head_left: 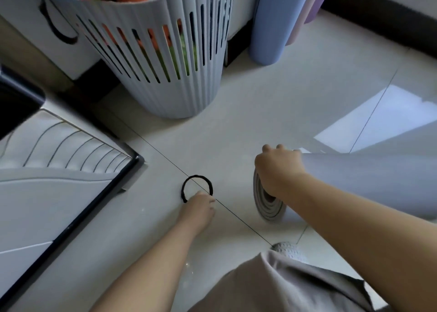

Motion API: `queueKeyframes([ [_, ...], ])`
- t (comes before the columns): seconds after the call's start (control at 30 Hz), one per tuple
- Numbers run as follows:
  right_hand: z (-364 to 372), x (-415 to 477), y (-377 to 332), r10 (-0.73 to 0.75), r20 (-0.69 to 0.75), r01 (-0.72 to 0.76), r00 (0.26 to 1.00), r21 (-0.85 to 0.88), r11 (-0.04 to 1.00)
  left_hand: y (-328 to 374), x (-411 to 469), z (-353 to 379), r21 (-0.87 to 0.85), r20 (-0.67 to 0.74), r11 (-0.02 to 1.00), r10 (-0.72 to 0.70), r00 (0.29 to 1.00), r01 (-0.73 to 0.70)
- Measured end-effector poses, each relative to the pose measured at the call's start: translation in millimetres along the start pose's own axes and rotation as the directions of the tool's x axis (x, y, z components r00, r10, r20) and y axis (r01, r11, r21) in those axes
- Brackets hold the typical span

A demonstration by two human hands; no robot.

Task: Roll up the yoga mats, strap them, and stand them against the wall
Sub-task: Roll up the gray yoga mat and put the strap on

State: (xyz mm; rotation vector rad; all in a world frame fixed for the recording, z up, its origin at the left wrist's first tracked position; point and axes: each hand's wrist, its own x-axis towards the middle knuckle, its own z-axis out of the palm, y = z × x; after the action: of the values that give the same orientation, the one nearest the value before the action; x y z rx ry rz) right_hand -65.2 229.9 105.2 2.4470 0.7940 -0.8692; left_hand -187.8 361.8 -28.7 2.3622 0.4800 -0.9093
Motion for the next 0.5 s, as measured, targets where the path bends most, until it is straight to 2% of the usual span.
queueKeyframes([
  [0.17, -26.7, -38.9, 41.1, 0.066, -0.163, -0.052, 0.984, 0.092, 0.994, 67.5, -30.6, -55.4, -0.183, -0.212, 0.961, 0.168, 0.963, -0.208],
  [0.33, -51.7, -120.0, 114.9, 0.206, -0.356, -0.114, 0.911, 0.261, 0.958, 157.4, -94.0, -113.6, -0.216, -0.405, 0.859, 0.354, 0.843, -0.465],
  [0.5, -55.5, -235.3, 178.4, 0.334, -0.471, -0.133, 0.816, 0.411, 0.902, 239.0, -174.3, -141.4, -0.172, -0.499, 0.739, 0.504, 0.705, -0.651],
])
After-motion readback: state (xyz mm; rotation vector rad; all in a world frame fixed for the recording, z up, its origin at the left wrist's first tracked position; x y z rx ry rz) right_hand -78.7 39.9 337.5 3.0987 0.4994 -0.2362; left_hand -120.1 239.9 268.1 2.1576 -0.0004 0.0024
